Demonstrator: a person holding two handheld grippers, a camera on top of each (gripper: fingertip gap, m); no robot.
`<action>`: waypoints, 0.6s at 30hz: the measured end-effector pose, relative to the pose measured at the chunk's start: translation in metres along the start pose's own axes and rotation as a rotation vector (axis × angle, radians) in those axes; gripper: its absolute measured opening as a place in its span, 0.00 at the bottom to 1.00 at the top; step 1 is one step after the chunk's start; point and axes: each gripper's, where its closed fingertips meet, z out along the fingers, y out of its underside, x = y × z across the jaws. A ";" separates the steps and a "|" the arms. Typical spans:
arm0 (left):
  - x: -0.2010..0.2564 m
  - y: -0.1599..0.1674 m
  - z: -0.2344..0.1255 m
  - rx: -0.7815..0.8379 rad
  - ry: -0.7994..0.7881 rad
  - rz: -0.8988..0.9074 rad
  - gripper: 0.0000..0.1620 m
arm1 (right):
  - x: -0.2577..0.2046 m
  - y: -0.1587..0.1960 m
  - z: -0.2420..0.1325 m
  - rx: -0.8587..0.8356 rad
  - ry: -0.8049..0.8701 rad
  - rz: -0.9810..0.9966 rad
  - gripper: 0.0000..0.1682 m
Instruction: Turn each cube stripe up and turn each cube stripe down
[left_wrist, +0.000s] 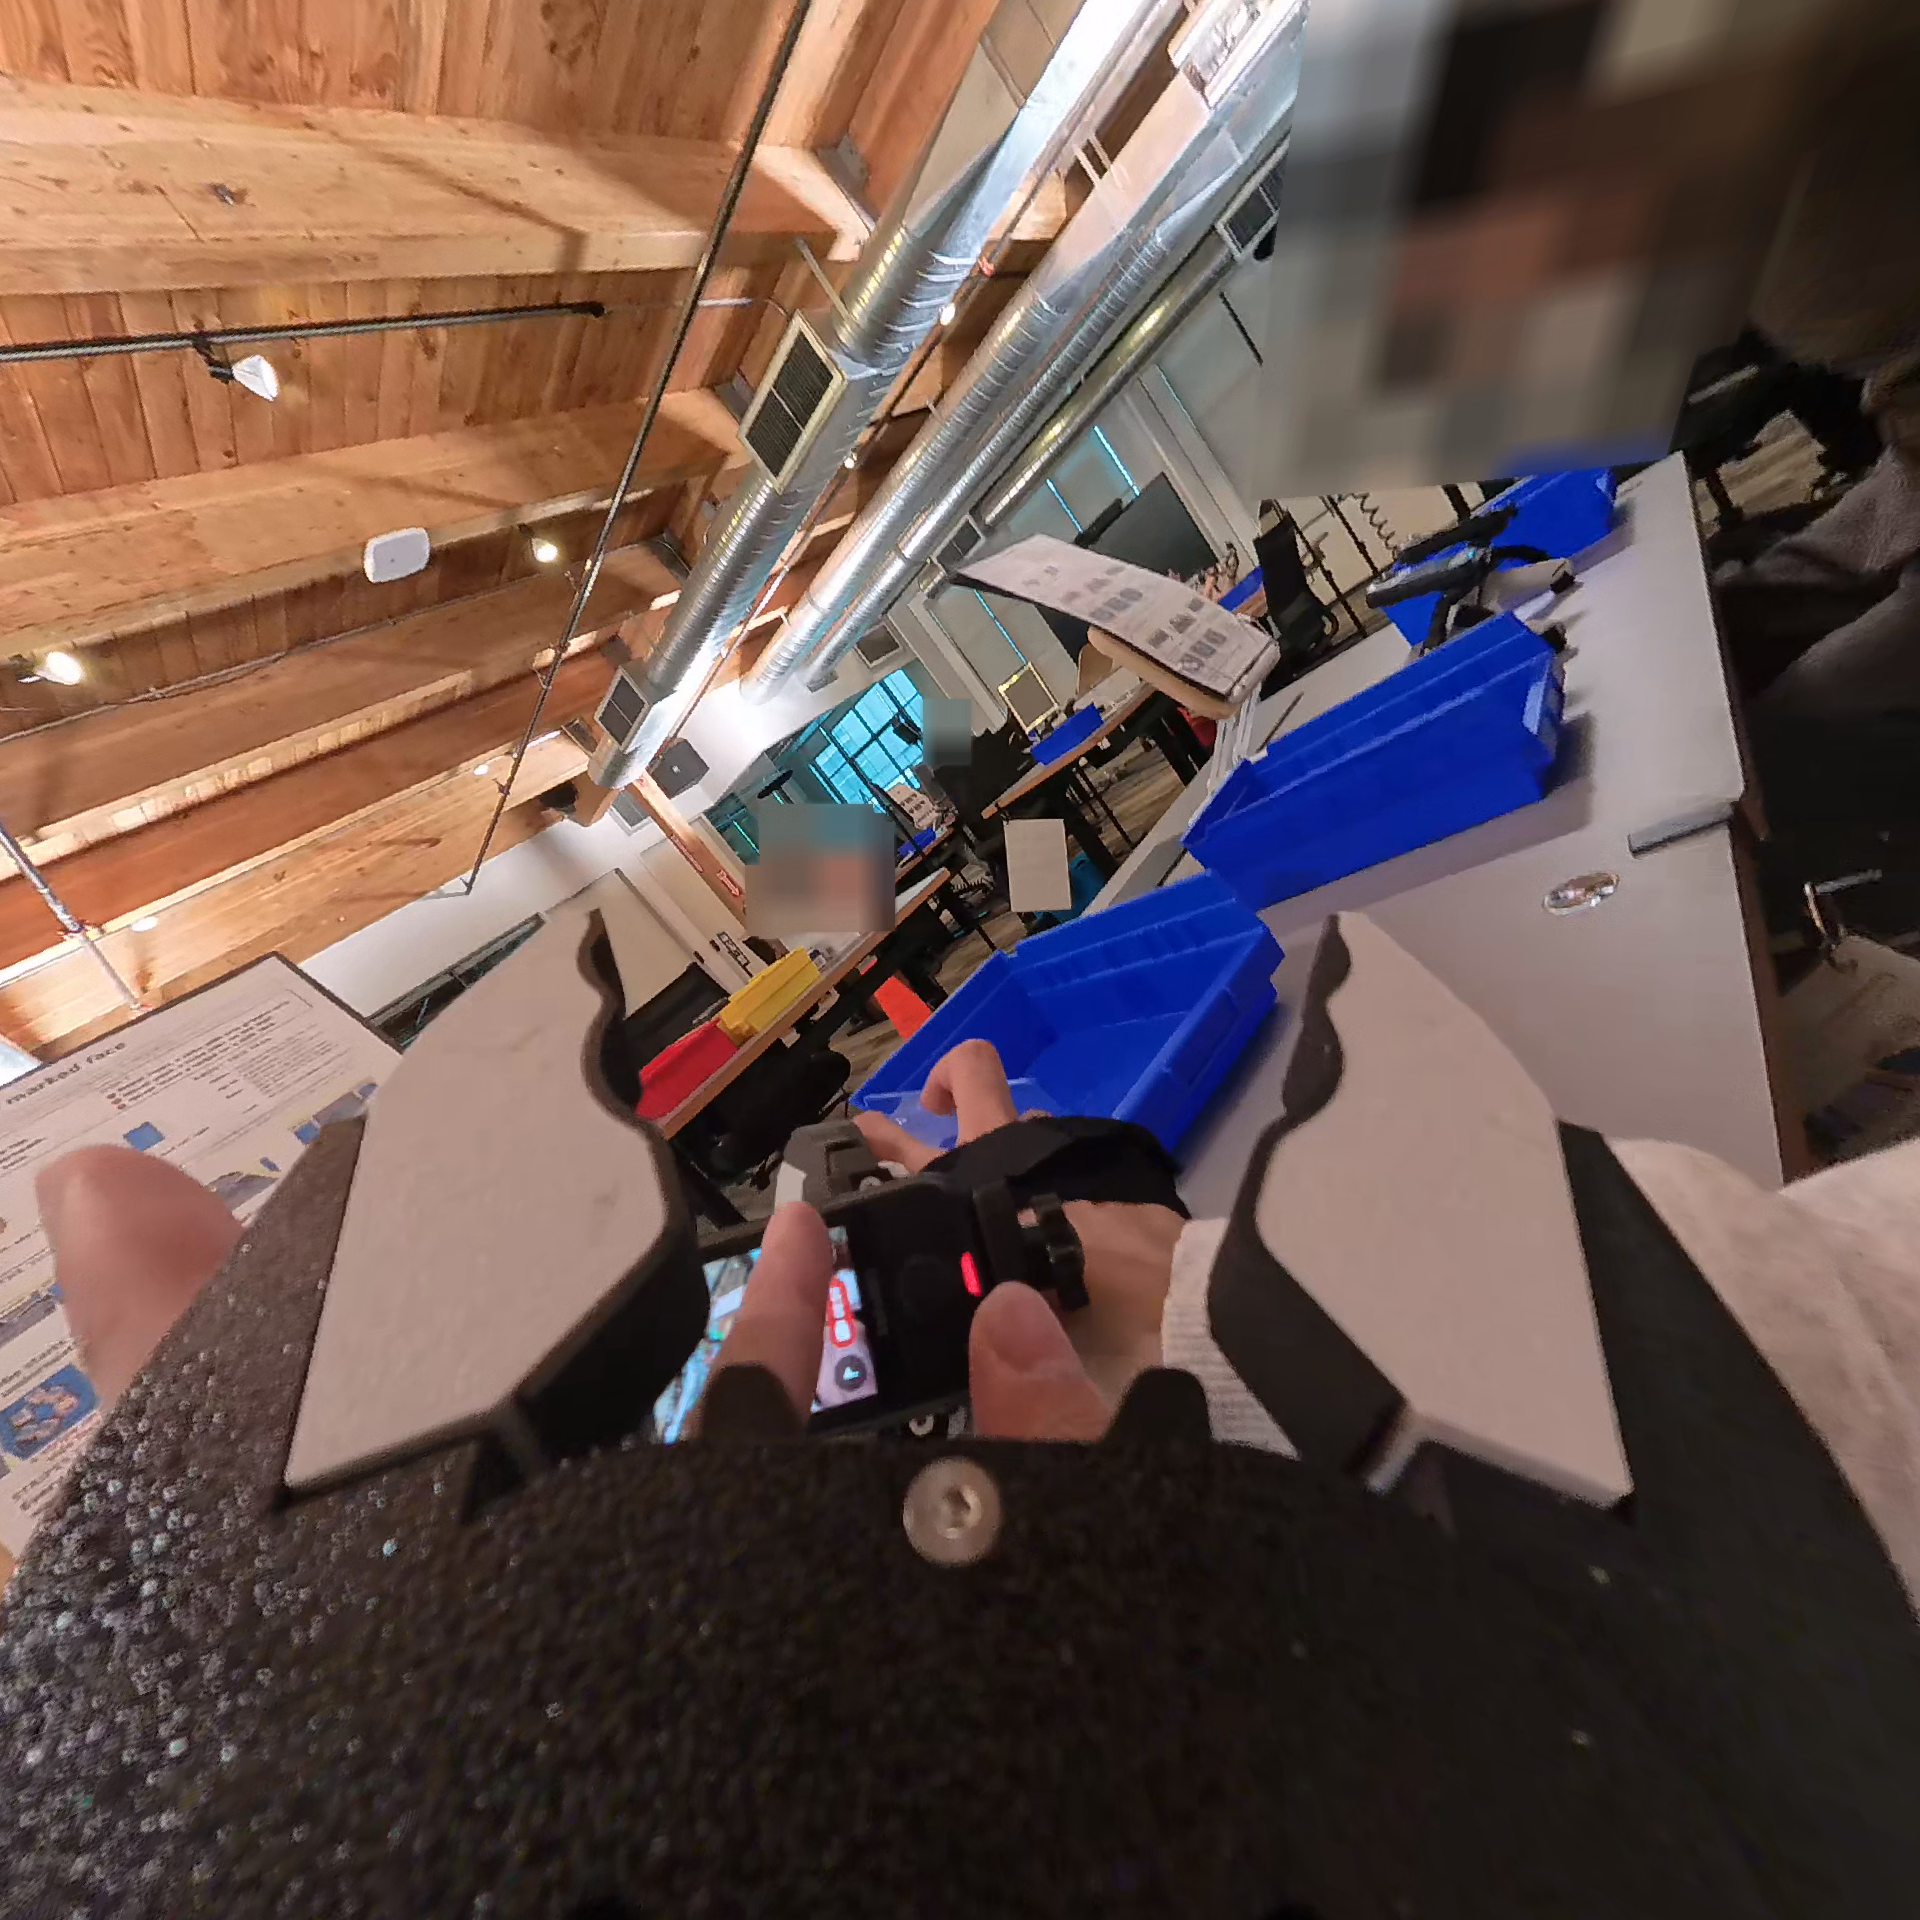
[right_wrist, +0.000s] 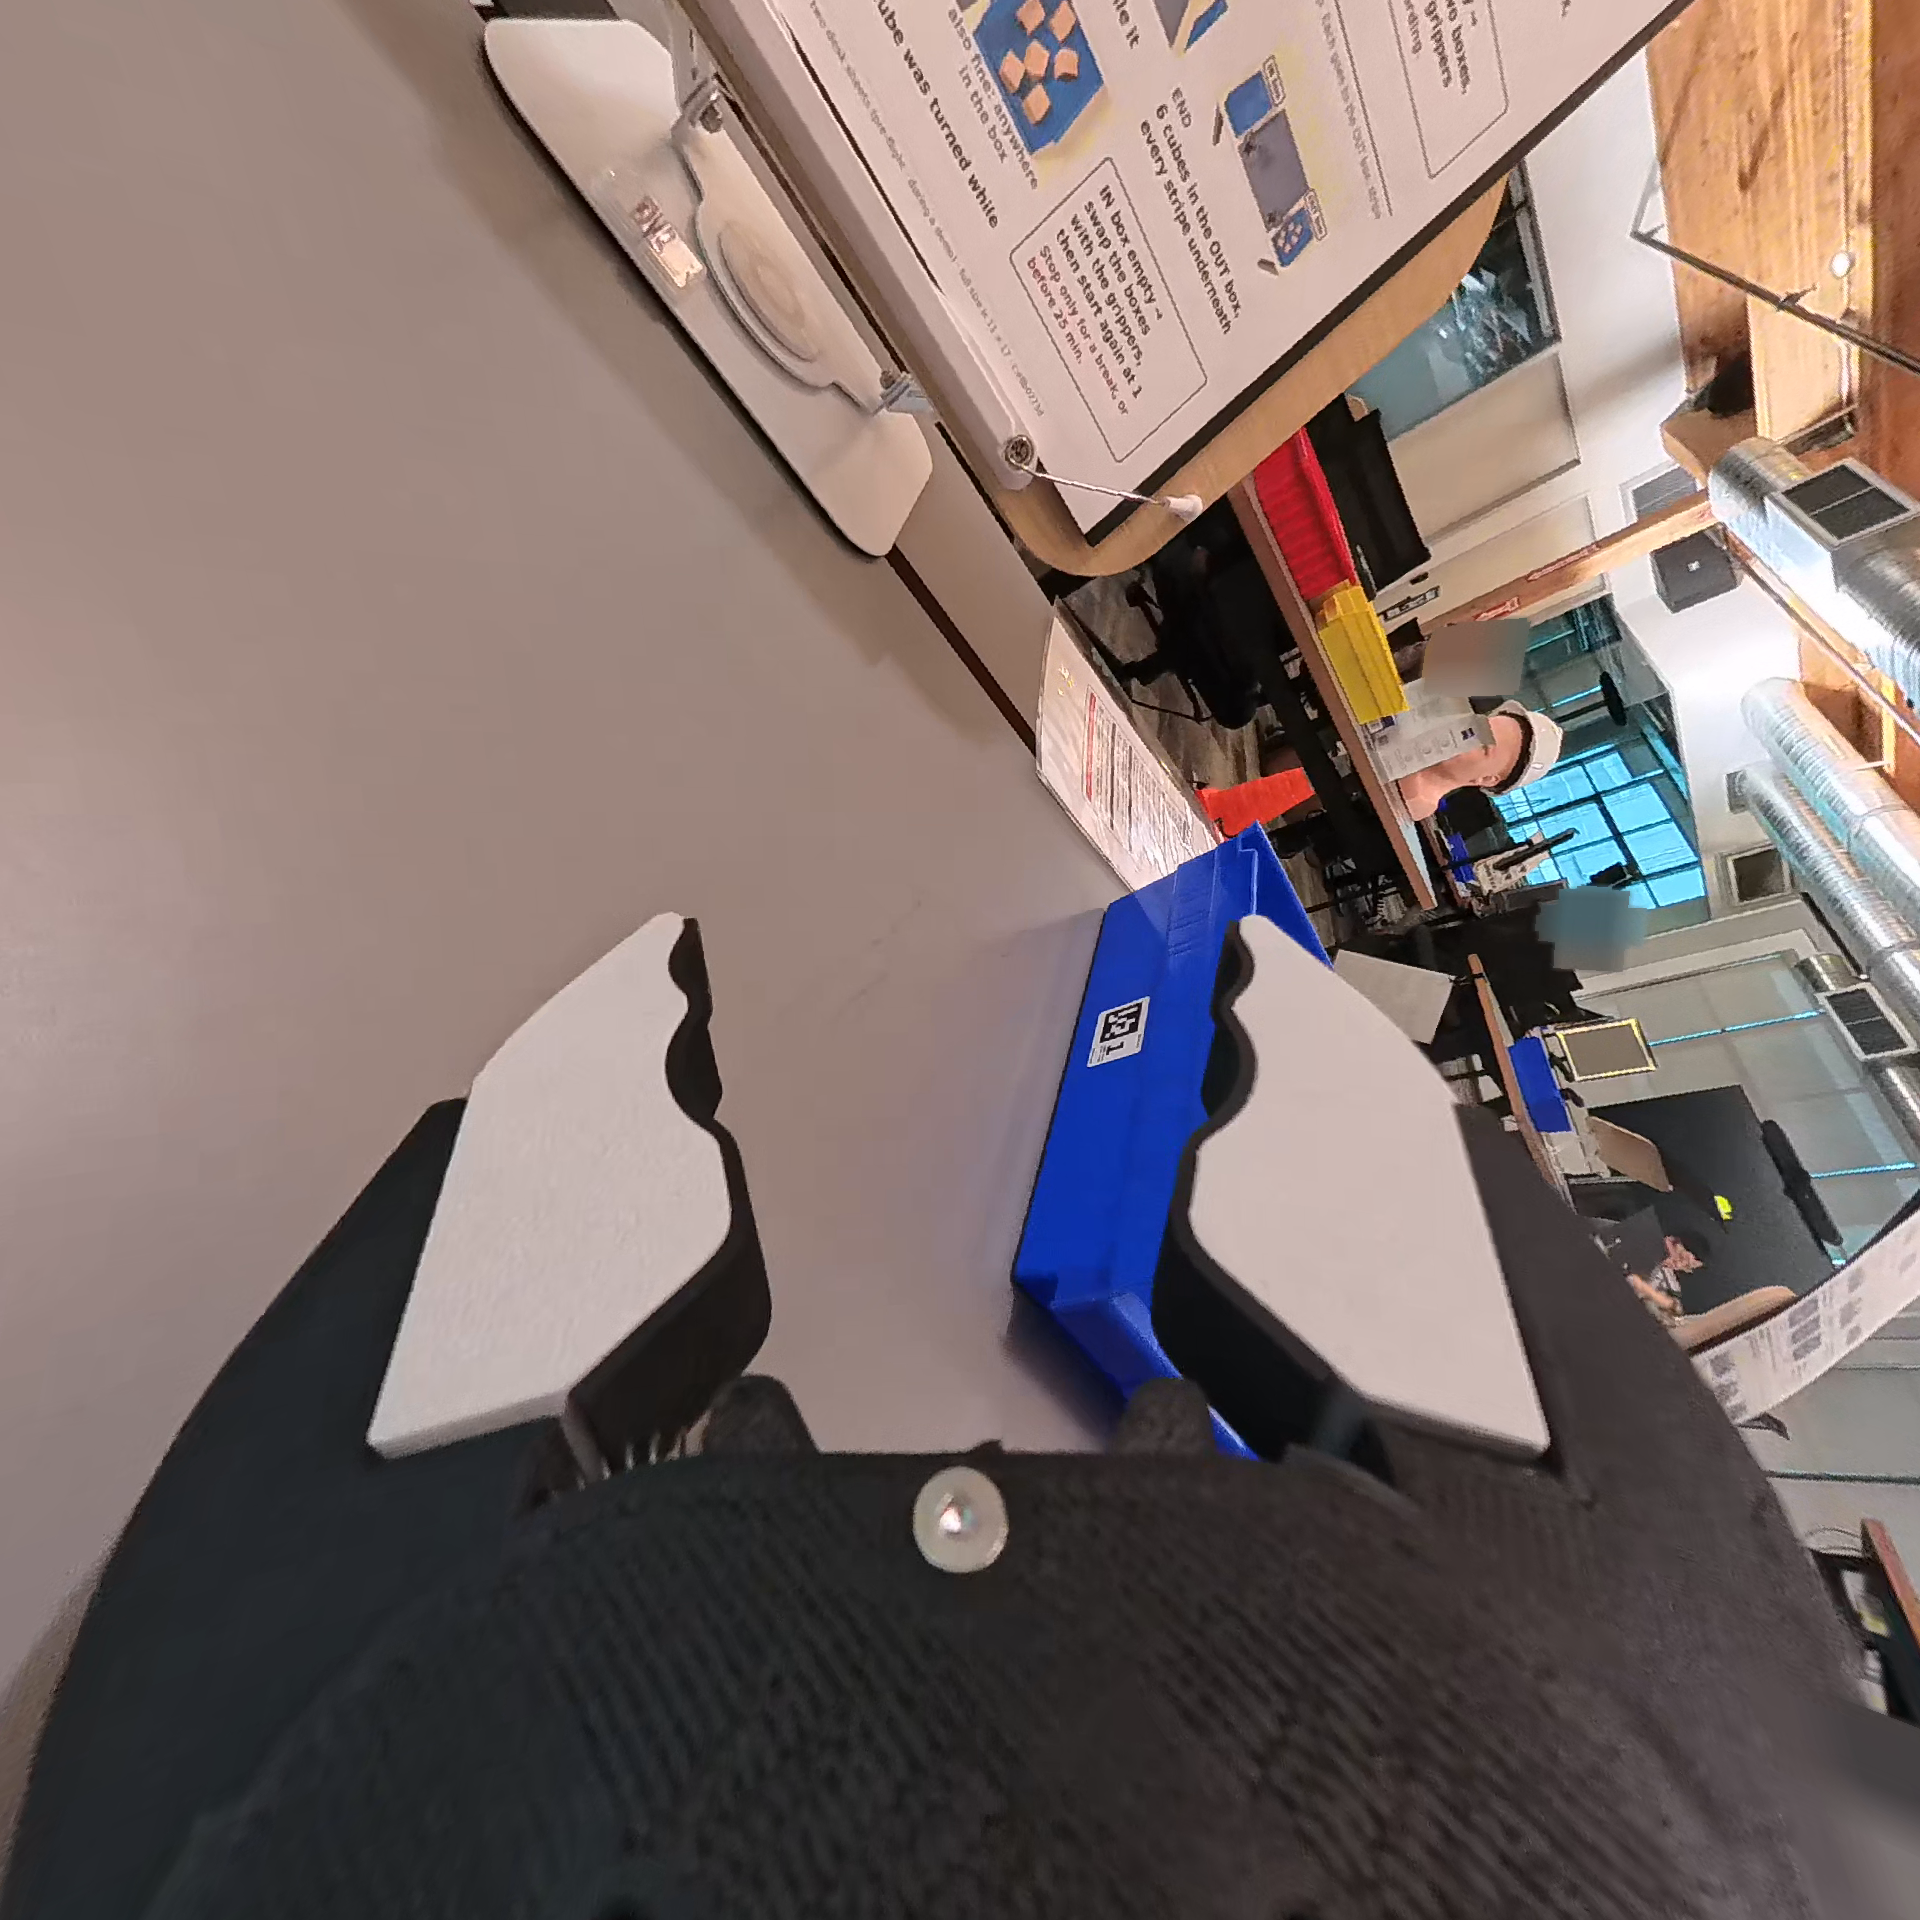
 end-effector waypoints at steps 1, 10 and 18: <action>-0.003 -0.004 -0.002 0.013 -0.009 -0.009 0.75 | 0.001 0.001 0.000 -0.001 0.003 0.000 0.56; -0.061 -0.018 -0.029 0.085 -0.209 -0.121 0.75 | 0.004 0.004 -0.006 0.038 -0.010 0.000 0.58; -0.200 0.090 -0.100 -0.224 -0.667 -0.345 0.73 | -0.070 -0.012 -0.085 0.418 -0.262 -0.572 0.68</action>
